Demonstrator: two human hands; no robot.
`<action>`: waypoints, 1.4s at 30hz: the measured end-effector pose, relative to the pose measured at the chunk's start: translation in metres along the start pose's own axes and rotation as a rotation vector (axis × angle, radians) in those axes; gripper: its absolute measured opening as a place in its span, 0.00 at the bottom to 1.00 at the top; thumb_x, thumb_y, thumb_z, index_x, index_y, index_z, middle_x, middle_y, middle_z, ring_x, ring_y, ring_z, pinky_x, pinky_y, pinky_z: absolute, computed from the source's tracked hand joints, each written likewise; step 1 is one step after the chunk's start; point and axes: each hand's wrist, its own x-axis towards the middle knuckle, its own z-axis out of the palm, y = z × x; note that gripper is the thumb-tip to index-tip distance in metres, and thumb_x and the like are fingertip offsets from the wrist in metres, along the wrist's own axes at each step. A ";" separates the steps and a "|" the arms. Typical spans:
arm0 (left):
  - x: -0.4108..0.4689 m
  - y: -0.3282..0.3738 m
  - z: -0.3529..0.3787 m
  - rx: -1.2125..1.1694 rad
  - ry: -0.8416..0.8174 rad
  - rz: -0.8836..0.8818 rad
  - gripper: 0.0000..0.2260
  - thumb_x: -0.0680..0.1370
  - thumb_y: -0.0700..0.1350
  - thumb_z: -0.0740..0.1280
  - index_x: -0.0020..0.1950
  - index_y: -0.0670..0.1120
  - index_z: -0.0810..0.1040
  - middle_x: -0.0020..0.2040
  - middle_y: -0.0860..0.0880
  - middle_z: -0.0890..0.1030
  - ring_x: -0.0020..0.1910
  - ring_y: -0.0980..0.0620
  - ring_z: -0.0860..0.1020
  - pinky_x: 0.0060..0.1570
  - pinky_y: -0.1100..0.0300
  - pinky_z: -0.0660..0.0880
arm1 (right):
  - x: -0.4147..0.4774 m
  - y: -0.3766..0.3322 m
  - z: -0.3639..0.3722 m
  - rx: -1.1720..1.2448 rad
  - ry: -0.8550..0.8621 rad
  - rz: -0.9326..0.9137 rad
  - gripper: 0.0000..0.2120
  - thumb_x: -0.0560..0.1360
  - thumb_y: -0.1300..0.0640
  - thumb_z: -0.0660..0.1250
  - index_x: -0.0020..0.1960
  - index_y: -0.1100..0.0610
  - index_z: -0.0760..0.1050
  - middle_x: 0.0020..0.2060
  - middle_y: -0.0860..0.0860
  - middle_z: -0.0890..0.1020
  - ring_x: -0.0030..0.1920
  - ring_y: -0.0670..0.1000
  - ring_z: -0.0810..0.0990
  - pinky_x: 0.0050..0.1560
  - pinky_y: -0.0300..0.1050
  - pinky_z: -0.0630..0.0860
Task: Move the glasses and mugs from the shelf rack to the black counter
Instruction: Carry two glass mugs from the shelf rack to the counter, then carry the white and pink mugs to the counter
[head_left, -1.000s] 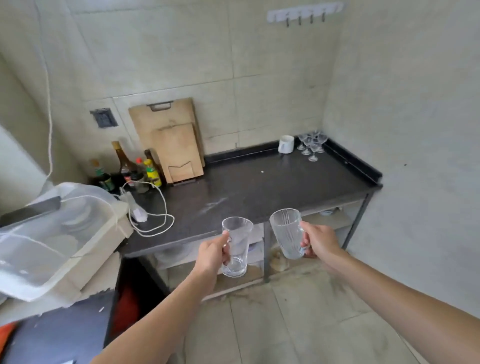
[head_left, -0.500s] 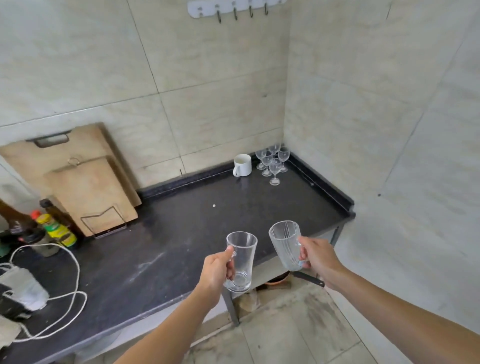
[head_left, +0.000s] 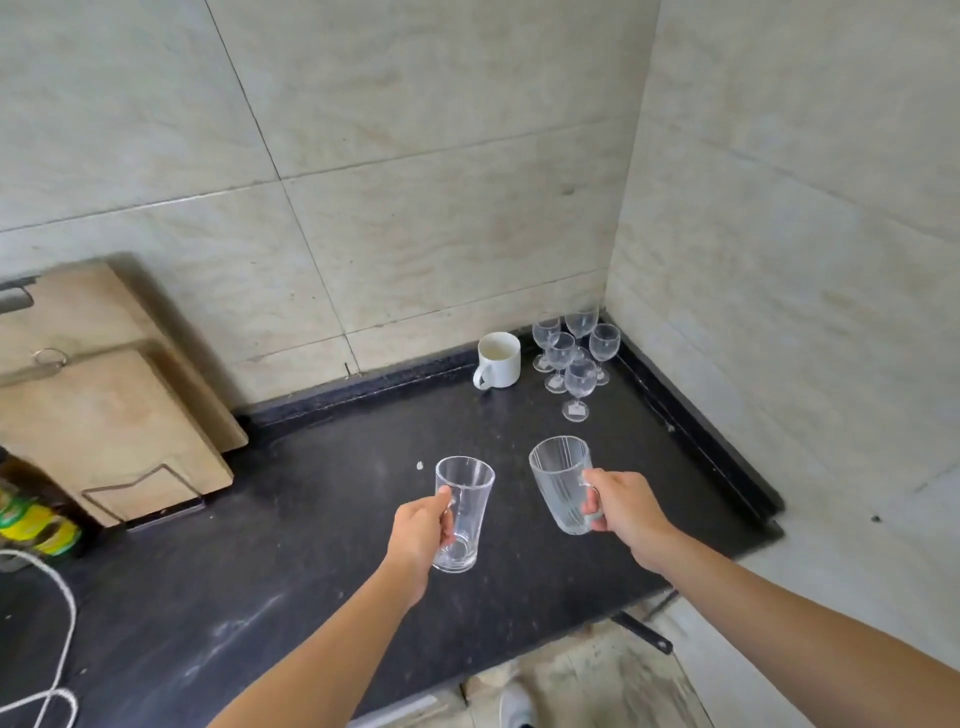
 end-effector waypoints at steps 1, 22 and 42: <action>0.018 0.007 0.000 0.002 0.007 -0.018 0.24 0.79 0.46 0.62 0.23 0.47 0.64 0.26 0.48 0.66 0.30 0.50 0.65 0.43 0.56 0.65 | 0.015 -0.007 0.006 -0.005 -0.004 0.007 0.18 0.75 0.55 0.63 0.28 0.58 0.71 0.30 0.54 0.80 0.33 0.51 0.77 0.38 0.42 0.78; 0.311 0.085 0.034 -0.132 0.101 -0.176 0.09 0.72 0.46 0.61 0.36 0.43 0.76 0.35 0.46 0.80 0.40 0.46 0.76 0.55 0.47 0.75 | 0.267 -0.064 0.110 0.086 -0.055 0.206 0.20 0.72 0.54 0.65 0.22 0.54 0.75 0.39 0.56 0.83 0.44 0.56 0.81 0.58 0.57 0.79; 0.329 0.072 0.028 0.228 0.255 -0.018 0.15 0.79 0.55 0.60 0.57 0.45 0.71 0.47 0.51 0.76 0.44 0.52 0.75 0.43 0.54 0.69 | 0.255 -0.054 0.087 -0.312 -0.072 0.066 0.19 0.79 0.46 0.62 0.64 0.56 0.71 0.51 0.50 0.80 0.57 0.55 0.79 0.60 0.57 0.76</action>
